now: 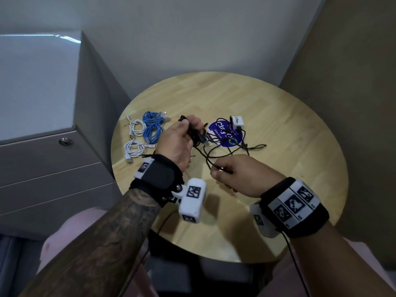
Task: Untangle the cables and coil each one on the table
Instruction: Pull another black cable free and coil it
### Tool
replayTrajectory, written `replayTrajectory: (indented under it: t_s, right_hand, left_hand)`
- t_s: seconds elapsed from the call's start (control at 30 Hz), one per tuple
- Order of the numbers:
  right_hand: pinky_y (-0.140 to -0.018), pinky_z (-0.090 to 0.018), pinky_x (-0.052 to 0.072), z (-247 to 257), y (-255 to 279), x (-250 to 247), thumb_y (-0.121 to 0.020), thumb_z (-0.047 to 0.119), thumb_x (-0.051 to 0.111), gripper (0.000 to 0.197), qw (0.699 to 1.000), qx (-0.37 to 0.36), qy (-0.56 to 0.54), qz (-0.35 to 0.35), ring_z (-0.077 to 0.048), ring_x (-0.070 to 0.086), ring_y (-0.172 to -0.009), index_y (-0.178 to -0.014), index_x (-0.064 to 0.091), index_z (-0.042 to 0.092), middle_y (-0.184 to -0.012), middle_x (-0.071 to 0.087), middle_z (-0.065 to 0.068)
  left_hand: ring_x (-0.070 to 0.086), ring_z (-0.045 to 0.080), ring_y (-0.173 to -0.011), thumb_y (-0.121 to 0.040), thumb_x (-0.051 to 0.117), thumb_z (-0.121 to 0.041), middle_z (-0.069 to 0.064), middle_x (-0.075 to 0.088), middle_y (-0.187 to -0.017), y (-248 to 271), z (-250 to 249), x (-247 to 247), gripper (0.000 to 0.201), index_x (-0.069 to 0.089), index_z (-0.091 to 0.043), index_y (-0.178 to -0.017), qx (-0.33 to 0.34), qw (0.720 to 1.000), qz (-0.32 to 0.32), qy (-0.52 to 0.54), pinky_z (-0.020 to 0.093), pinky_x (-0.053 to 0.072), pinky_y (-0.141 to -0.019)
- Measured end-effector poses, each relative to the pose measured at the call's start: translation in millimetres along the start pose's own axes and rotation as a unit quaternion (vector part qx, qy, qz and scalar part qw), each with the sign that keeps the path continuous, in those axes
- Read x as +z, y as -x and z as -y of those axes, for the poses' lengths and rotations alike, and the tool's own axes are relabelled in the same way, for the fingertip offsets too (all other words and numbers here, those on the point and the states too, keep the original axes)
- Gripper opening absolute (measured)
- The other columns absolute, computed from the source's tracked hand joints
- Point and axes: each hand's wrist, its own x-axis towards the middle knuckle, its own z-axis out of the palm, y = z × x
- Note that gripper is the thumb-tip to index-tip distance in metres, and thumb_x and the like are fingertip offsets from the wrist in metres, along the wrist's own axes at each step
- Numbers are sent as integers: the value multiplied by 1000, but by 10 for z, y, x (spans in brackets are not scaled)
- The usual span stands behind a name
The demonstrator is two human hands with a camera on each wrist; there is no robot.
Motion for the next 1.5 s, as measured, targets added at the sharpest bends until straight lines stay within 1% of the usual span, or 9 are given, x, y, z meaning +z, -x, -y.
replayTrajectory:
  t_s: [0.17,0.37,0.63,0.8,0.93,1.1,1.23,1.37,1.5]
  right_hand:
    - [-63,-34,51,7,59,-142,-91,28,61,9,985,-62,21,-160,-4,54,-59,-87,70,26,-64,62,12]
    - [-65,-13,41,-151,42,-355,-89,9,68,13,932,-103,-123,-326,-4,57,-68,-97,71,19,-83,69,6]
    - [-65,-23,41,-420,20,-458,-98,25,64,16,946,-38,-135,-293,-4,51,-64,-91,77,19,-70,65,1]
    - [-64,-29,44,-367,-55,-314,-99,33,62,17,966,-27,-124,-224,-3,49,-59,-95,76,23,-59,55,16]
    - [-81,-38,56,-286,-38,-149,-92,61,53,35,988,-6,-37,-149,-5,61,-76,-113,70,38,-73,65,24]
    - [-64,-46,49,18,24,-79,-98,42,52,31,986,-105,38,-123,-15,53,-63,-81,57,17,-63,54,2]
    - [-56,-30,40,73,135,-225,-95,27,64,10,967,-119,-5,-226,-2,51,-56,-91,72,23,-59,56,21]
    - [-66,-35,51,-6,135,-344,-92,28,65,11,941,-135,-20,-310,-9,62,-70,-96,75,26,-77,68,14]
    - [-70,-34,50,-195,36,-299,-95,32,65,14,941,-117,-87,-304,-9,62,-75,-102,77,29,-80,68,11]
  left_hand:
    - [67,12,-72,-100,45,-2,9,69,-84,53,221,35,21,65,-3,-93,64,951,35,-301,30,55,-81]
    - [50,15,-55,-96,48,-33,0,56,-60,281,305,178,32,62,-9,-83,-53,888,238,-390,27,38,-54]
    - [31,7,-47,-101,38,-28,-8,31,-55,183,-152,212,34,54,-15,-75,-204,957,205,33,23,45,-57]
    - [36,9,-51,-102,35,-24,-6,36,-59,168,-255,185,32,54,-11,-80,-172,954,155,191,25,47,-63]
    - [51,14,-64,-100,31,-12,0,51,-73,96,-313,165,29,58,-2,-97,-94,963,88,236,31,48,-83]
    - [60,17,-72,-103,36,-5,6,59,-80,40,-159,118,22,57,-1,-101,32,999,38,-15,30,51,-81]
    - [62,14,-69,-101,45,-2,1,66,-73,119,-20,129,18,63,-1,-100,89,947,98,-292,26,53,-76]
    - [49,20,-59,-104,43,-26,4,55,-62,340,34,219,33,60,-7,-82,8,877,263,-402,31,42,-57]
    - [32,11,-45,-103,42,-24,-5,35,-51,351,-65,255,35,54,-7,-75,-80,920,233,-304,22,42,-53]
